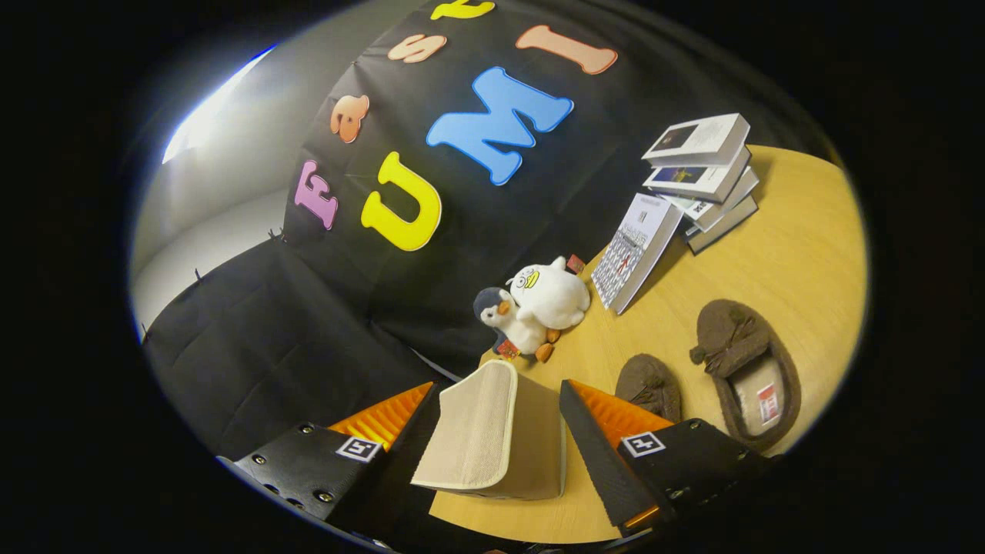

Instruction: Open the storage box then place both shoes into the box .Put the left shoe in first, then the right shoe, with the right side of both shoes facing outward in a uniform manner.

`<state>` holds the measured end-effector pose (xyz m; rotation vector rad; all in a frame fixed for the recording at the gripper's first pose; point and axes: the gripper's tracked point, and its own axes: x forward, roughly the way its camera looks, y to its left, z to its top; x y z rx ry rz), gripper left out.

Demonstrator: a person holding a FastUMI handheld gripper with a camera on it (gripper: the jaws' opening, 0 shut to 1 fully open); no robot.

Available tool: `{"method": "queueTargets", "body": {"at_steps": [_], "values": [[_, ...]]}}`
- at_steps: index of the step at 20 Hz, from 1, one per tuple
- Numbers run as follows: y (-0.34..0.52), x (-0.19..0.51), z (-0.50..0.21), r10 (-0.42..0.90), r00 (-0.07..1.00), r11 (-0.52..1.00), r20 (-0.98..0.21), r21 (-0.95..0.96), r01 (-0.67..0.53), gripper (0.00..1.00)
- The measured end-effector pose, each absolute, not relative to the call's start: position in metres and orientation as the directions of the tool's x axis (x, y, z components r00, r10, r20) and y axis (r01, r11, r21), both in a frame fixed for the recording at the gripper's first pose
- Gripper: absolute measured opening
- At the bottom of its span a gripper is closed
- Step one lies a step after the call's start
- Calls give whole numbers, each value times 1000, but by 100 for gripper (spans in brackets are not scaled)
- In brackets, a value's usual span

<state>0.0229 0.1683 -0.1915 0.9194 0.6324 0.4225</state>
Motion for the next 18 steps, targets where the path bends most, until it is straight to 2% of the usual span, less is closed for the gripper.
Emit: {"method": "queueTargets", "body": {"at_steps": [9,18], "values": [[227,10,-231,727,609,431,-318,901,-44,97],[274,-7,-268,805,500,316,-319,944,93,97]]}}
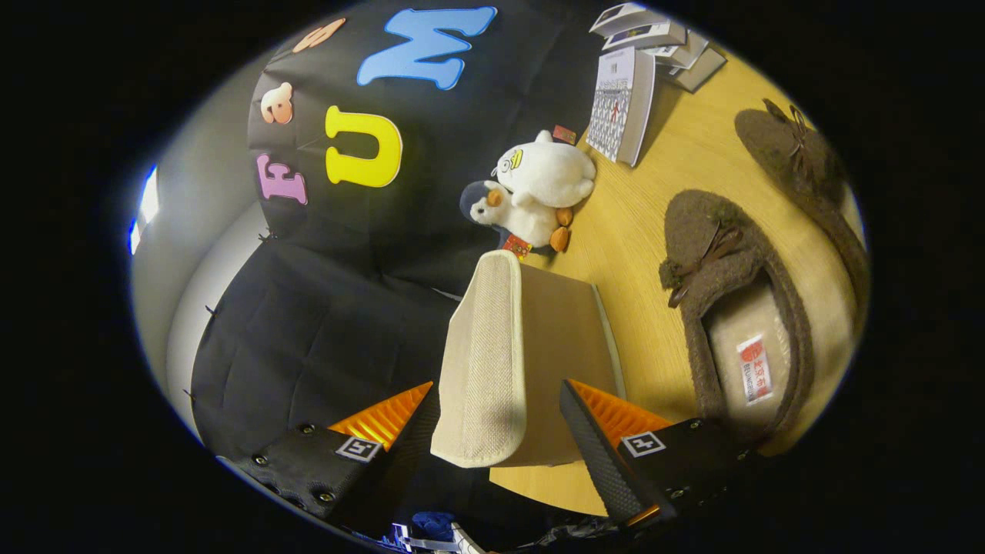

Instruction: Open the storage box then place both shoes into the box .Put the left shoe in first, then the right shoe, with the right side of both shoes facing outward in a uniform manner.

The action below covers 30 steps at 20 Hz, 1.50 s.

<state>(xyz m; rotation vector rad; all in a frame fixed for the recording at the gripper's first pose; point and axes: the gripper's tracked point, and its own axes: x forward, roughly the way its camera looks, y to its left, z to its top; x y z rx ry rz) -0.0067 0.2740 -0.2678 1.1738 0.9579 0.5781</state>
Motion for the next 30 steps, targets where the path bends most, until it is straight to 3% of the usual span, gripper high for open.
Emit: {"method": "queueTargets", "body": {"at_steps": [4,5,7,9,11,13,15,16,17,23,30], "values": [[290,-9,-274,827,480,255,-294,956,146,95],[293,-8,-275,833,474,242,-286,958,152,83],[297,-12,-273,840,469,222,-273,962,161,81],[300,-6,-271,849,457,208,-265,963,171,47],[293,-8,-273,867,426,207,-259,964,166,46],[293,1,-270,857,453,168,-245,965,204,18],[300,-9,-259,880,426,153,-213,973,171,17],[287,0,-255,859,463,151,-219,972,181,18],[300,3,-253,865,455,146,-211,974,174,0],[296,-1,-230,884,416,170,-213,976,138,0],[318,12,-158,898,394,227,-199,974,-25,0]]}}
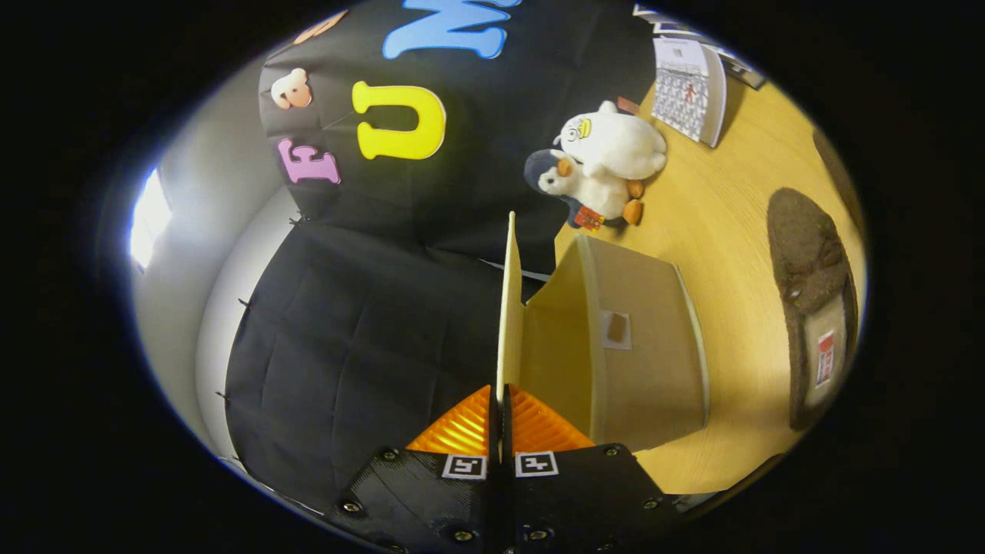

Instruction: Open the storage box then place both shoes into the box .Put the left shoe in first, then the right shoe, with the right side of both shoes facing outward in a uniform manner.

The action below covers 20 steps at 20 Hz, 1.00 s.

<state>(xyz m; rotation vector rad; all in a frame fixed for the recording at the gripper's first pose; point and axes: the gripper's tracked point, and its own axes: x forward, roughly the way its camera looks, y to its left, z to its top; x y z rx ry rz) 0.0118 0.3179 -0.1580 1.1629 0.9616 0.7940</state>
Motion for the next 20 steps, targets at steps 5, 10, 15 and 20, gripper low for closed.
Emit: {"method": "queueTargets", "body": {"at_steps": [5,10,15,20], "values": [[358,17,-108,905,370,274,-208,952,-136,0],[406,15,-83,887,370,387,-277,882,-268,0],[460,0,-68,897,332,402,-291,851,-338,0],[494,-4,-64,885,344,437,-316,818,-375,0]]}}
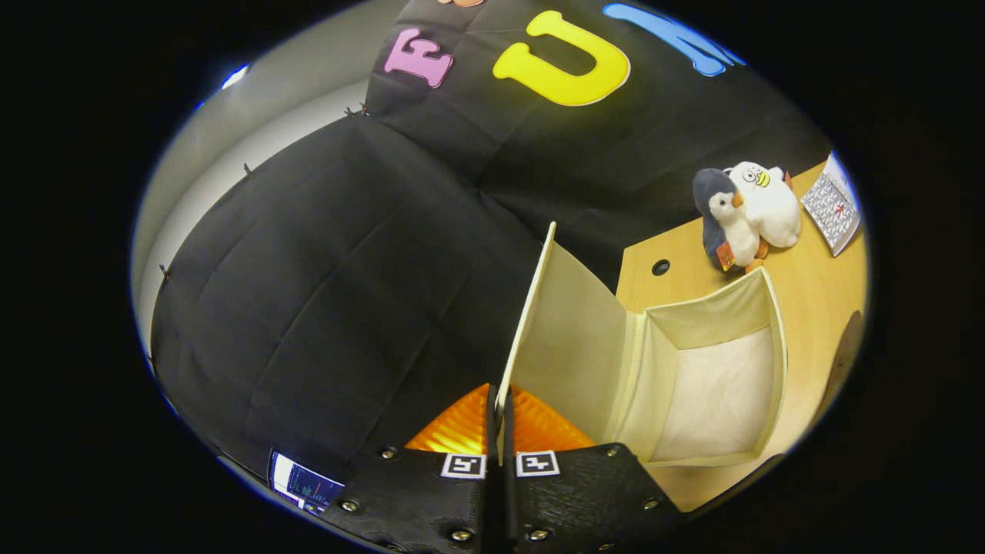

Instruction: Open the storage box then place both shoes into the box .Put the left shoe in first, then the right shoe, with the right side of both shoes facing outward in a uniform manner.

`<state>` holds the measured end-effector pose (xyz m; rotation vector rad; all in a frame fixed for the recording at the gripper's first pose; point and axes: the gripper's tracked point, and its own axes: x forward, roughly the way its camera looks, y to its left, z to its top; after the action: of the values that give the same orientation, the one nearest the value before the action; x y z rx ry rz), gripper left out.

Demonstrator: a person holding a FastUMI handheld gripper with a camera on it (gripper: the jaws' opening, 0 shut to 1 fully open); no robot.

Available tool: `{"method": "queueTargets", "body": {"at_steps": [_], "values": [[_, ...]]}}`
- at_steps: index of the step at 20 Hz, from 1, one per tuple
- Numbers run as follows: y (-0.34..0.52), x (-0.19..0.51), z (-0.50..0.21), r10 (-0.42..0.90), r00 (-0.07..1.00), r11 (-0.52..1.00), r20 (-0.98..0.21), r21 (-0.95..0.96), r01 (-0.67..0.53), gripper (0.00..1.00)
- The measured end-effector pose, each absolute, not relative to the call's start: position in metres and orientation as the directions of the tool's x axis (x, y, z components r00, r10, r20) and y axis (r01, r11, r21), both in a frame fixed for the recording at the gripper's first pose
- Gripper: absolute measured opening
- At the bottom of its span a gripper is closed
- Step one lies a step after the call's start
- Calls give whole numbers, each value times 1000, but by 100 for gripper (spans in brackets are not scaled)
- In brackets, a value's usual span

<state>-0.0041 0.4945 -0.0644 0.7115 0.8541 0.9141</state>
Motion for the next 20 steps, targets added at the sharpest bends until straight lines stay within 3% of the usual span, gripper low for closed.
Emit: {"method": "queueTargets", "body": {"at_steps": [4,6,10,14,20], "values": [[525,-12,-66,879,333,456,-341,804,-382,1],[537,-15,-56,890,331,438,-313,790,-429,10],[537,-18,-34,900,362,415,-242,728,-546,96],[510,-7,-33,873,423,471,-241,639,-608,97],[437,23,-45,798,533,593,-282,527,-609,97]]}}
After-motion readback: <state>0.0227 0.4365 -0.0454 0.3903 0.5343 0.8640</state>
